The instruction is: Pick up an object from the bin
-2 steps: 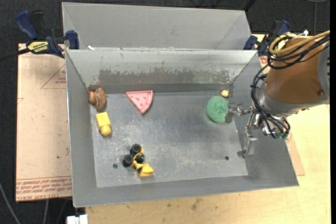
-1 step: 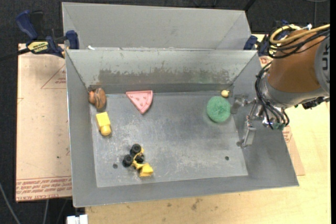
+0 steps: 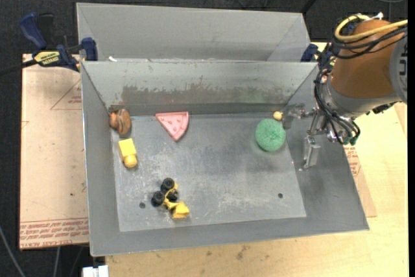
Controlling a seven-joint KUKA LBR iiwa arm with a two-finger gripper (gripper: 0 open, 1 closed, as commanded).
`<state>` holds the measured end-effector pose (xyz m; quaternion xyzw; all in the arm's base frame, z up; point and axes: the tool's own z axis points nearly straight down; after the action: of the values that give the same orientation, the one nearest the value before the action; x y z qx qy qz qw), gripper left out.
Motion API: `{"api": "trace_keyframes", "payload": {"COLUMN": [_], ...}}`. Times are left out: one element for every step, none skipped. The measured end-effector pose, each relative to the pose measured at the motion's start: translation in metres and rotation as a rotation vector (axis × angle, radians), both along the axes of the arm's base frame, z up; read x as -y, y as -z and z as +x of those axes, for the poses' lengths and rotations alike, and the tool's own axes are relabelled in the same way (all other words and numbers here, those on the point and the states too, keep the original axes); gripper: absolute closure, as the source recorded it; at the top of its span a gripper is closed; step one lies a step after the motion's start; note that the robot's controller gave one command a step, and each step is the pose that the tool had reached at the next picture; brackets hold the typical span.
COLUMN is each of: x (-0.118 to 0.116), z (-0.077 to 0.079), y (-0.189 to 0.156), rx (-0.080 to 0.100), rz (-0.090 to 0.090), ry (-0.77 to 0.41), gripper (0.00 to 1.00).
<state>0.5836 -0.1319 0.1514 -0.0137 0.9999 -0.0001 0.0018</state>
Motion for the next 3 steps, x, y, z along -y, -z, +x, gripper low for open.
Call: {"api": "trace_keyframes", "payload": {"x": [0.003,-0.003,-0.003], "z": [0.035,0.060,0.060], "y": [0.049,0.075,0.075], "rx": [0.006,0.008,0.008], "rz": [-0.001,-0.002,-0.003], "ry": [-0.038,-0.047,-0.047], "gripper": [0.00,1.00,1.00]}}
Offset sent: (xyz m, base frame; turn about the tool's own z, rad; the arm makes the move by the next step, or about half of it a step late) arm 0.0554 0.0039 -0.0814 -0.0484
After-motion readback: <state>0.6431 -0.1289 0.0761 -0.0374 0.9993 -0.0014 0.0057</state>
